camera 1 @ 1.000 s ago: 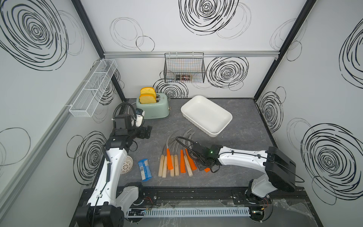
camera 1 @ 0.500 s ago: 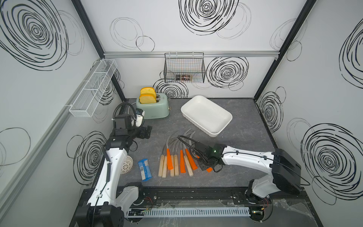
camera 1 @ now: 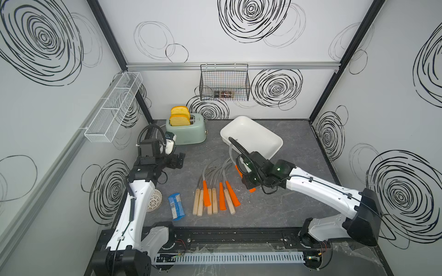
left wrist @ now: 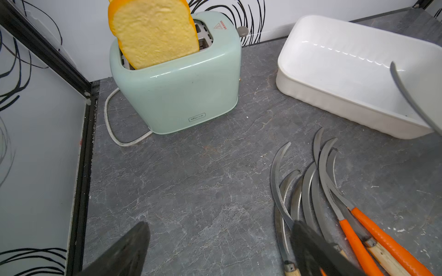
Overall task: Put small sickles into storage boxes
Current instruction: Pick up the sickle at the center of the board, then place the sickle in the storage box.
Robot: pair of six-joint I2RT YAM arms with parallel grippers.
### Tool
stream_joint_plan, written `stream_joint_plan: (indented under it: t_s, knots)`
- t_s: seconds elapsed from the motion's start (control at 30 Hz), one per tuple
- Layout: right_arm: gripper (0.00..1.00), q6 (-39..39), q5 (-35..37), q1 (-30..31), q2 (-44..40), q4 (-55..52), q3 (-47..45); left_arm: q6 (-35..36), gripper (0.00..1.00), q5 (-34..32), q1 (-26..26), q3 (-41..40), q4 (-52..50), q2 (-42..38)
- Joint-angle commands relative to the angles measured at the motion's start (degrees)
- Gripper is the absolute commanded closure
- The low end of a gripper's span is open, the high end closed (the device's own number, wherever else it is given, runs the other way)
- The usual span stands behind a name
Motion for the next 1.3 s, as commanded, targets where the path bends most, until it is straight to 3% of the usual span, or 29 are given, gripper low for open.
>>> stream_joint_plan:
  t_s: [0.0,0.3,0.57,0.87,1.27]
  knots:
    - [0.96,-3.89,-1.61,-3.1,-0.74,-0.22,2.3,-0.21,0.04,1.07,0.57,1.8,2.83,-0.83]
    - [0.96,-10.37,-7.26,-16.86,6.27,0.82,9.23,-0.05,0.04,1.96,0.48,2.15,3.24,-0.84]
    - [0.97,-13.39,-7.57,-23.7,16.18,-0.92,16.11,-0.59,0.04,3.16,0.48,2.71,4.2,-0.43]
    - [0.97,-16.5,-7.24,-26.25,23.6,-0.83,20.99,-1.98,0.04,4.81,0.22,4.42,4.83,0.48]
    - [0.97,-21.3,-0.04,-26.32,33.24,-3.15,28.32,-2.08,0.04,5.36,-0.11,4.25,4.93,0.52]
